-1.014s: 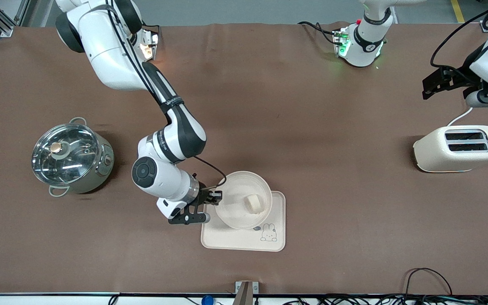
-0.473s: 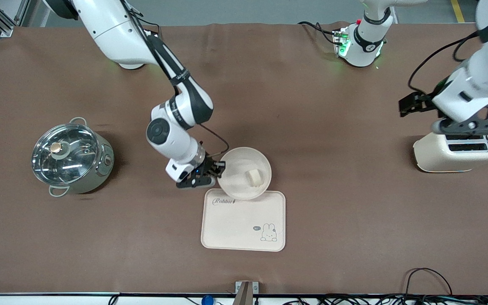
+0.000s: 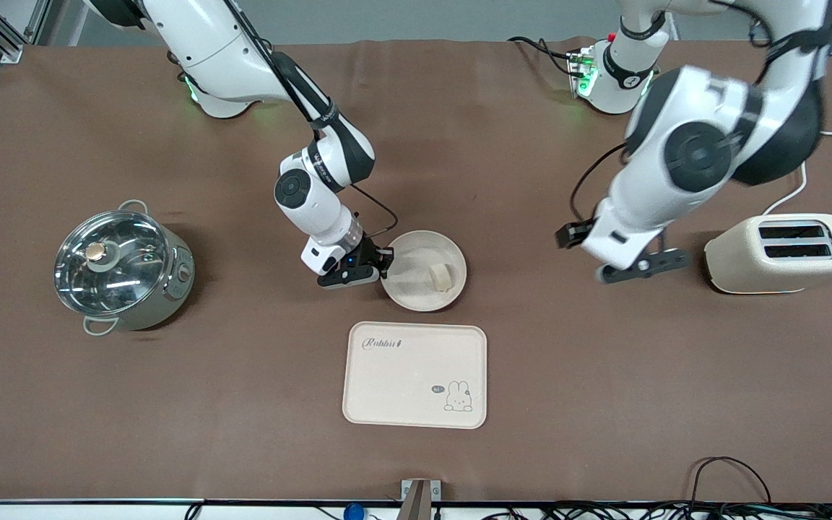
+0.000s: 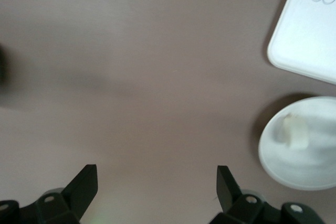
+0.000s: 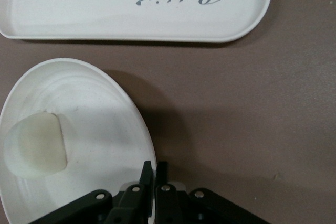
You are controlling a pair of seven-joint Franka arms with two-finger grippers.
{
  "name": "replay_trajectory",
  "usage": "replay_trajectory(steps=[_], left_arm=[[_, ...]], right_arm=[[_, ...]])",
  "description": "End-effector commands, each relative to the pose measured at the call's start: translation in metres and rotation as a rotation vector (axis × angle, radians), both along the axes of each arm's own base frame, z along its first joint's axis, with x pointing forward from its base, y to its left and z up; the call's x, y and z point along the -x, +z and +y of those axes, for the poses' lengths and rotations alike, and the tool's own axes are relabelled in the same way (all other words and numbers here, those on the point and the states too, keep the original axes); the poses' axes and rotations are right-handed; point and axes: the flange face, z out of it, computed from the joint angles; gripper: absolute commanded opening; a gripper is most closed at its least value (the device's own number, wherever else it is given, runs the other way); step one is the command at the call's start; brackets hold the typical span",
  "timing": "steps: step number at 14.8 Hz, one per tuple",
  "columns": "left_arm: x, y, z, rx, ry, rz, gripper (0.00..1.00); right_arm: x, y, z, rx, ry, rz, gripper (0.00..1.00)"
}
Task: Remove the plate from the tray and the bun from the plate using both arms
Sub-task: 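Grasp the bun on the plate with the left gripper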
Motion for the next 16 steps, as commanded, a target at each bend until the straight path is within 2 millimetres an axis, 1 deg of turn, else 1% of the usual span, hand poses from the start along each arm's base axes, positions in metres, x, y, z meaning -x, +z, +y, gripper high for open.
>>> replay_trajectory(steps=[1,2,4,5,6,8,9,11,12,13,14,15,16], left_arm=[[-0.011,-0.046,-0.032,0.02,0.131,-0.028,1.0],[-0.01,-0.071,-0.054,0.021,0.175,-0.04,1.0],[0.002,-0.098,-0.097,0.04,0.215,-0.067,1.0],[-0.001,-0.108,-0.107,0.054,0.264,-0.08,1.0],[-0.005,-0.12,-0.114,0.061,0.316,-0.09,1.0],[0.009,-0.142,-0.147,0.062,0.366,-0.081,1.0],[0.01,-0.151,-0.16,0.069,0.385,-0.08,0.99],[0.021,-0.17,-0.191,0.086,0.415,-0.089,0.96],[0.024,-0.18,-0.199,0.092,0.419,-0.09,0.93],[0.025,-0.184,-0.2,0.093,0.416,-0.094,0.9],[0.026,-0.195,-0.2,0.085,0.415,-0.084,0.88],[0.03,-0.202,-0.204,0.084,0.409,-0.081,0.86],[0.035,-0.208,-0.21,0.094,0.402,-0.085,0.85]], right_arm=[[0.017,0.008,-0.001,-0.006,0.005,-0.006,0.05],[0.011,0.011,-0.002,-0.013,-0.017,-0.002,0.29],[0.002,0.014,-0.003,-0.025,-0.044,0.001,0.77],[-0.002,0.016,-0.005,-0.028,-0.053,-0.003,1.0],[-0.008,0.022,-0.004,-0.041,-0.064,-0.014,1.0],[-0.024,0.043,0.003,-0.083,-0.144,0.028,1.0],[-0.038,0.055,-0.001,-0.089,-0.152,0.052,1.0],[-0.071,0.078,-0.028,-0.096,-0.176,0.096,1.0],[-0.085,0.089,-0.041,-0.098,-0.185,0.105,1.0],[-0.097,0.098,-0.055,-0.103,-0.196,0.116,1.0],[-0.111,0.108,-0.075,-0.102,-0.18,0.116,1.0],[-0.123,0.118,-0.094,-0.094,-0.125,0.109,1.0],[-0.131,0.122,-0.116,-0.083,-0.084,0.102,1.0]])
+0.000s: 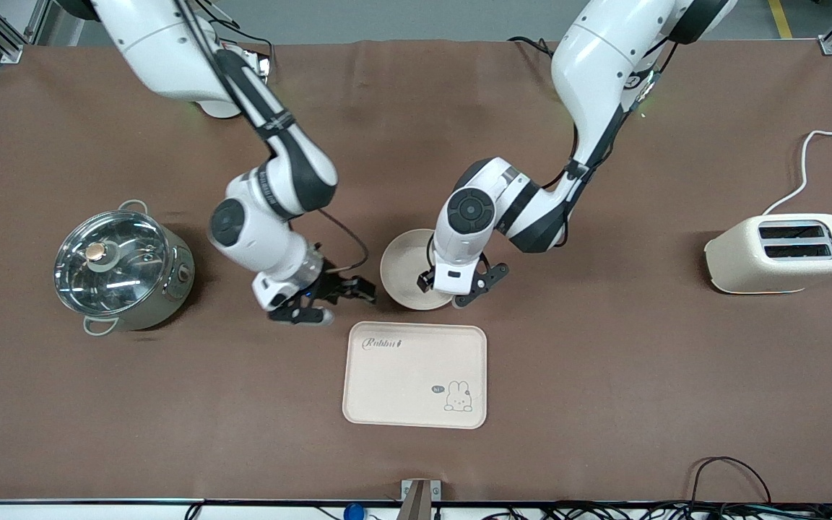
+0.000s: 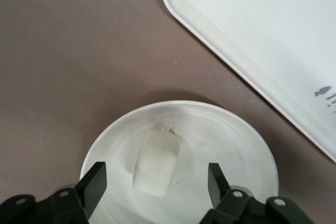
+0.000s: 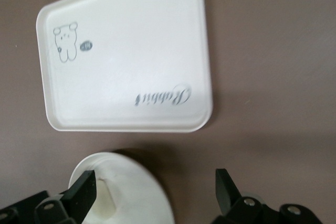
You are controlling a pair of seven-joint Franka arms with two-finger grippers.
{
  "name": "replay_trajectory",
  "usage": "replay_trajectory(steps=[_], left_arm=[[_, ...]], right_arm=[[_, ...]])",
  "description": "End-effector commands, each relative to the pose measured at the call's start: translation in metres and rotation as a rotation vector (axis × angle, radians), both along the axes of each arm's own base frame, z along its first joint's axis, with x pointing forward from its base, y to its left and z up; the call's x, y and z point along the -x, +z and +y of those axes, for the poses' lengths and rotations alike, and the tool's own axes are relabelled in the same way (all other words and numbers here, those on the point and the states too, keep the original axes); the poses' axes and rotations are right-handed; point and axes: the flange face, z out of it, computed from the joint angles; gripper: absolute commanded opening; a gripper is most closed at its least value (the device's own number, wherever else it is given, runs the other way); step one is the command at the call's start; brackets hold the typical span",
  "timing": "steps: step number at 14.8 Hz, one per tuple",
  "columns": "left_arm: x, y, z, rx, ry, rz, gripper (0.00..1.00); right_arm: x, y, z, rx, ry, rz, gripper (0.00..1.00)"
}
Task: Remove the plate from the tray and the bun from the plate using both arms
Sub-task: 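Grasp the bun on the plate with the left gripper, then lift the bun with the left gripper while the right gripper withdraws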
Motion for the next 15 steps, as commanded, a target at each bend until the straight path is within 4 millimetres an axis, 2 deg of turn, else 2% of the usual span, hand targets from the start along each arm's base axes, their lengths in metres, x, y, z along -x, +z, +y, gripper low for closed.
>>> replay_trajectory(steps=[1,2,4,6,8,10,11,12,13,15], left_arm=[[0.0,-0.016,-0.011,0.015,0.002,-0.011,0.83],[0.004,-0.018,-0.013,0.011,-0.005,-0.008,0.8],[0.006,-0.022,-0.014,0.004,-0.016,-0.007,0.63],[0.008,-0.035,-0.013,-0.005,-0.015,0.008,0.48],[0.008,-0.034,-0.013,-0.002,-0.015,0.008,0.34],[0.005,-0.023,-0.014,0.007,-0.011,-0.006,0.25],[0.0,-0.008,-0.013,0.017,-0.009,-0.024,0.18],[-0.007,0.013,-0.008,0.028,-0.006,-0.045,0.17],[-0.012,0.041,-0.004,0.038,0.0,-0.066,0.14],[-0.031,0.092,0.025,0.03,0.03,-0.084,0.12]], right_arm=[[-0.021,0.023,-0.052,0.016,0.101,-0.028,1.0],[-0.026,0.033,-0.066,0.052,0.123,-0.05,1.0],[-0.032,0.06,-0.088,0.157,0.177,-0.092,1.0],[-0.032,0.087,-0.107,0.194,0.185,-0.092,1.0],[-0.034,0.117,-0.129,0.235,0.196,-0.079,1.0],[-0.035,0.146,-0.15,0.283,0.2,-0.048,1.0],[-0.038,0.165,-0.171,0.29,0.177,-0.054,1.0],[-0.041,0.18,-0.19,0.294,0.155,-0.067,1.0],[-0.04,0.199,-0.209,0.319,0.139,-0.073,1.0],[-0.035,0.227,-0.237,0.38,0.124,-0.059,1.0]])
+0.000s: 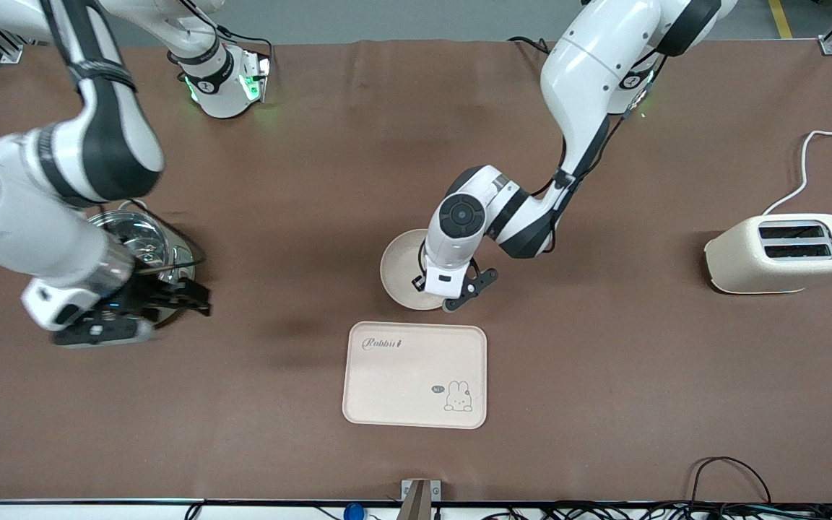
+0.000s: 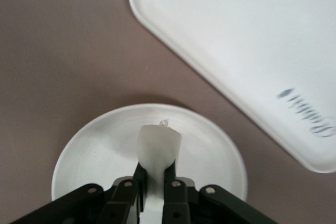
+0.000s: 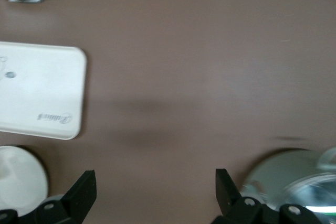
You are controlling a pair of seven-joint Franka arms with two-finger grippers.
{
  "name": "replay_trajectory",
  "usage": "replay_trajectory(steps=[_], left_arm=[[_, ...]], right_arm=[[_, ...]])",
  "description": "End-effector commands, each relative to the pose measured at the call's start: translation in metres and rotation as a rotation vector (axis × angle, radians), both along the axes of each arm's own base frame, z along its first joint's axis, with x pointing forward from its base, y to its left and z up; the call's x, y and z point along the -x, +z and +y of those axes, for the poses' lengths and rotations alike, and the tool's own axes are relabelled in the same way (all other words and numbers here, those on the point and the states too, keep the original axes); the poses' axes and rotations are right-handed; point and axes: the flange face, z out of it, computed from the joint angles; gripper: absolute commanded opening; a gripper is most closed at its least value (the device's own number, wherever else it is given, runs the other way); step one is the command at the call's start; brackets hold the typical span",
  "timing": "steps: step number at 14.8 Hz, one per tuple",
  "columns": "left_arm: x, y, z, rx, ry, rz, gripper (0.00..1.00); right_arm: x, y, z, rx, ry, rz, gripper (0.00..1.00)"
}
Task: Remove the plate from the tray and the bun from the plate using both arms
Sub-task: 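Lift the bun with the left gripper while the right gripper withdraws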
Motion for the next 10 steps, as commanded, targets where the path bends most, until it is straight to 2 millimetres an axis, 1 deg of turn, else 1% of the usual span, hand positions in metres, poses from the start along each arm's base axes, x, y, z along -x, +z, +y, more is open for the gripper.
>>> replay_trajectory(steps=[1,2,3,4,5,6,7,8,9,10], left_arm=[[-0.029,0.082,0.056,-0.016,0.033,-0.032,0.13],[-0.045,0.093,0.089,-0.032,0.038,-0.022,0.13],[-0.058,0.092,0.12,-0.055,0.022,0.003,0.15],[-0.072,0.085,0.153,-0.072,0.005,0.026,0.16],[-0.093,0.076,0.201,-0.078,0.013,0.039,0.16],[-0.107,0.06,0.241,-0.1,0.003,0.052,0.16],[-0.117,0.044,0.275,-0.135,-0.038,0.06,0.16],[-0.127,0.022,0.313,-0.161,-0.057,0.078,0.16],[-0.131,0.003,0.335,-0.17,-0.054,0.096,0.16],[-0.134,-0.01,0.348,-0.172,-0.047,0.106,0.18]], right_arm=[[0.019,0.041,-0.036,0.061,-0.028,0.027,1.0],[0.027,0.054,-0.047,0.065,-0.046,0.037,1.0],[0.037,0.072,-0.06,0.069,-0.069,0.034,1.0],[0.046,0.086,-0.072,0.071,-0.088,0.042,1.0],[0.06,0.102,-0.089,0.074,-0.112,0.058,1.0],[0.072,0.116,-0.099,0.076,-0.129,0.063,1.0],[0.081,0.127,-0.105,0.079,-0.139,0.072,1.0],[0.092,0.137,-0.11,0.083,-0.144,0.083,1.0],[0.101,0.146,-0.113,0.086,-0.146,0.094,1.0],[0.11,0.152,-0.116,0.089,-0.154,0.109,1.0]])
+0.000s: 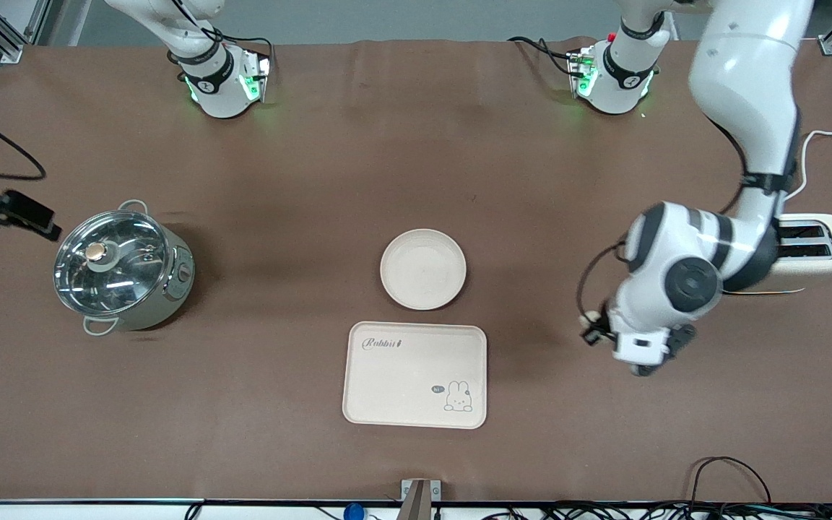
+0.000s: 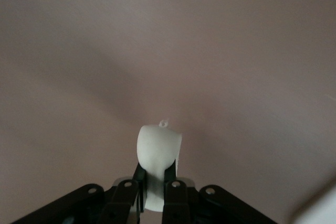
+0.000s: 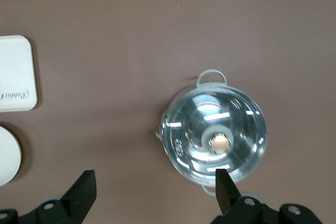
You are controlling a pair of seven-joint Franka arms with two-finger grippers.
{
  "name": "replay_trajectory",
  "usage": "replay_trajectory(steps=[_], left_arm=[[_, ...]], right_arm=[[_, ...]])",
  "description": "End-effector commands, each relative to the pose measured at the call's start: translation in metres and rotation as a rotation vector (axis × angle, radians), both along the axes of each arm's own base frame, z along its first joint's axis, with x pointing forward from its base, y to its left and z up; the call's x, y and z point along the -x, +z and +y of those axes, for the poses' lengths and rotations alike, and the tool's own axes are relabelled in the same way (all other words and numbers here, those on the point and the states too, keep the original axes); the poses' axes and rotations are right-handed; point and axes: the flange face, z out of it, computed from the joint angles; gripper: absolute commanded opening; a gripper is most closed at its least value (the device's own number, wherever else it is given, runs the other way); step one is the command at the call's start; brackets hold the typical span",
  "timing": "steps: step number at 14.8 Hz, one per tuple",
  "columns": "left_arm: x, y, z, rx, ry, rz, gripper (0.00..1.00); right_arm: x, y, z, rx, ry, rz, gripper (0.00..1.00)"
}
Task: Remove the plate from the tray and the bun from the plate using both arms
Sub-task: 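Lower the bun beside the toaster and open the left gripper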
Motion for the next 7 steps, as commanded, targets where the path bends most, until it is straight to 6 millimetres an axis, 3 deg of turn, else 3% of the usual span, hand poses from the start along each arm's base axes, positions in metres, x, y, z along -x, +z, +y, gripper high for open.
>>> replay_trajectory(steps=[1,3,4,5,6,7], left_arm=[[-0.005,-0.042,0.018,-0.013,-0.018,0.02,0.19],[-0.007,-0.063,0.023,-0.004,-0.009,0.017,0.3],[-0.008,-0.066,0.032,-0.005,0.001,0.014,0.44],[-0.009,-0.066,0.036,-0.003,0.01,0.014,0.84],[-0.01,-0.06,0.036,-0.002,0.013,0.005,1.0],[-0.012,-0.053,0.035,0.0,0.016,-0.001,1.0]], right_arm=[[0.025,0.017,-0.004,0.02,-0.005,0.02,1.0],[0.035,0.026,-0.014,0.022,-0.027,0.019,1.0],[0.038,0.025,-0.008,0.018,-0.014,0.043,1.0],[0.038,0.024,-0.005,0.018,-0.01,0.048,1.0],[0.038,0.02,-0.002,0.018,-0.006,0.053,1.0],[0.037,0.019,0.002,0.018,-0.002,0.054,1.0]])
